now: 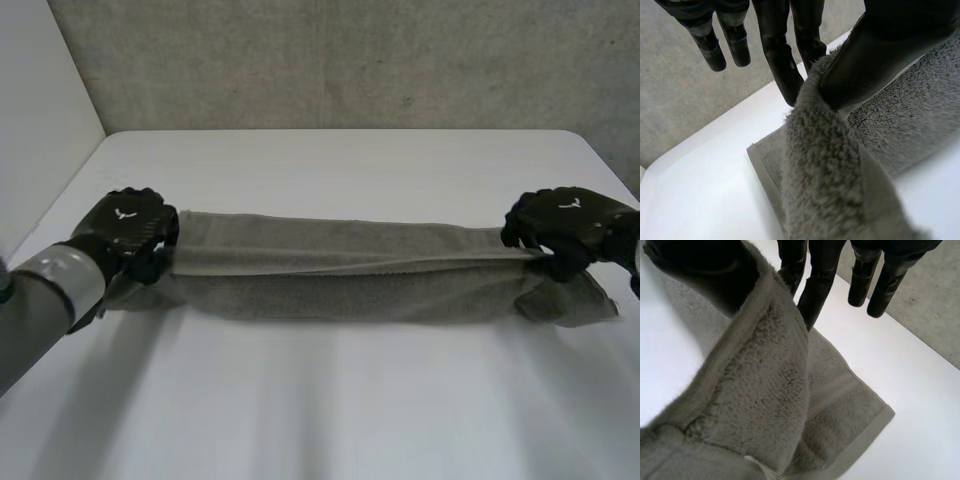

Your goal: Fold the towel.

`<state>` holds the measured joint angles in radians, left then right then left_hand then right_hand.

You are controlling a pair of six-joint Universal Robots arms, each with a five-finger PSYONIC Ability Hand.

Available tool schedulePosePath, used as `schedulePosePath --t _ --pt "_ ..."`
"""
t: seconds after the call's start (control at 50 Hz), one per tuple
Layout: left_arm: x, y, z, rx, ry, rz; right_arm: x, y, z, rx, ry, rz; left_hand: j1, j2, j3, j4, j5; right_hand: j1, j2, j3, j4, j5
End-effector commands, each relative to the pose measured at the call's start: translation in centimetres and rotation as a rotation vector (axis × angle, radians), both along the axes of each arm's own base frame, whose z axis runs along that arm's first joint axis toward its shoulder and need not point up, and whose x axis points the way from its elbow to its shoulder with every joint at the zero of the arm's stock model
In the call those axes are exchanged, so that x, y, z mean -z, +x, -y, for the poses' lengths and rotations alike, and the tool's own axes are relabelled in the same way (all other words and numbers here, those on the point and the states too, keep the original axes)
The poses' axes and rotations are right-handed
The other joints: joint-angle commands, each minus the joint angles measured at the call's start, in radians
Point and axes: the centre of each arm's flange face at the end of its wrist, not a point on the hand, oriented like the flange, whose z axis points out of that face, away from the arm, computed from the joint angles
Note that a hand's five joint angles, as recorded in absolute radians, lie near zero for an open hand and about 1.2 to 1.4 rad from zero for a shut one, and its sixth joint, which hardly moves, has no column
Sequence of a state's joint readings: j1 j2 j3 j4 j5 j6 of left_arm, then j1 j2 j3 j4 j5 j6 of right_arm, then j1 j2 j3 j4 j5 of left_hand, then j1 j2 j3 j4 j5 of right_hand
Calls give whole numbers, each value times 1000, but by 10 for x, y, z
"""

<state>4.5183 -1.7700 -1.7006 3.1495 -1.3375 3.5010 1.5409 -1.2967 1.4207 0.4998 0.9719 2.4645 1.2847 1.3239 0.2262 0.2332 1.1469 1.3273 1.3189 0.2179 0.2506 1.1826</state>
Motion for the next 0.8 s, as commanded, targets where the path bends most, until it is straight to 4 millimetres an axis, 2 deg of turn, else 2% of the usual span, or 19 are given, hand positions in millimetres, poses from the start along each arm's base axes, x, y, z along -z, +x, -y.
schedulePosePath --t 0.02,0.04,0.08,0.1,0.14,0.24,0.36,0.46,0.64,0.7,0.72,0.74,0.76,0.78,0.8 --pt "18 -21 42 37 -12 42 16 14 30 -33 -2 -7 112 72 -52 -59 75 69 77 -43 -76 39" --pt "18 -21 42 38 -12 42 16 14 30 -33 -2 -7 112 72 -52 -59 75 69 77 -43 -76 39" --pt "27 -29 59 53 -17 45 25 20 43 -45 -5 -11 112 72 -52 -59 75 69 77 -43 -76 39" --pt "27 -29 59 53 -17 45 26 20 43 -45 -5 -11 112 72 -52 -59 75 69 77 -43 -76 39" --pt "35 -34 75 53 -25 45 31 24 49 -52 -9 -15 112 72 -52 -59 75 69 77 -43 -76 39" --pt "46 -43 93 67 -42 41 47 28 78 -34 -48 -35 112 72 -52 -59 75 69 77 -43 -76 39" --pt "56 -54 105 86 -65 36 56 35 97 -36 -107 -42 112 72 -52 -59 75 69 77 -43 -76 39" --pt "69 -59 119 94 -130 44 73 44 115 -35 -161 -51 112 72 -52 -59 75 69 77 -43 -76 39" --pt "87 -62 128 95 -191 42 92 48 124 -19 -177 -69 112 72 -52 -59 75 69 77 -43 -76 39" --pt "92 -63 130 96 -204 39 99 44 128 37 -177 -103 112 72 -52 -59 75 69 77 -43 -76 39" --pt "94 -63 131 96 -208 38 102 40 130 71 -173 -128 -97 -137 -52 -59 -134 69 77 -43 -76 39" --pt "94 -63 131 96 -209 38 102 40 130 71 -173 -128 -99 -139 -52 -59 -136 69 77 -43 -76 39" --pt "97 -63 131 96 -206 38 104 40 129 87 -168 -141 -460 -499 -52 -59 -497 69 77 -43 -76 39" --pt "98 -63 131 93 -206 40 105 40 128 101 -160 -149 -731 -770 -52 -59 -768 -145 -137 -43 -76 -175" --pt "98 -63 131 93 -206 40 105 40 128 101 -160 -149 -734 -773 -52 -59 -770 -147 -139 -43 -76 -177"
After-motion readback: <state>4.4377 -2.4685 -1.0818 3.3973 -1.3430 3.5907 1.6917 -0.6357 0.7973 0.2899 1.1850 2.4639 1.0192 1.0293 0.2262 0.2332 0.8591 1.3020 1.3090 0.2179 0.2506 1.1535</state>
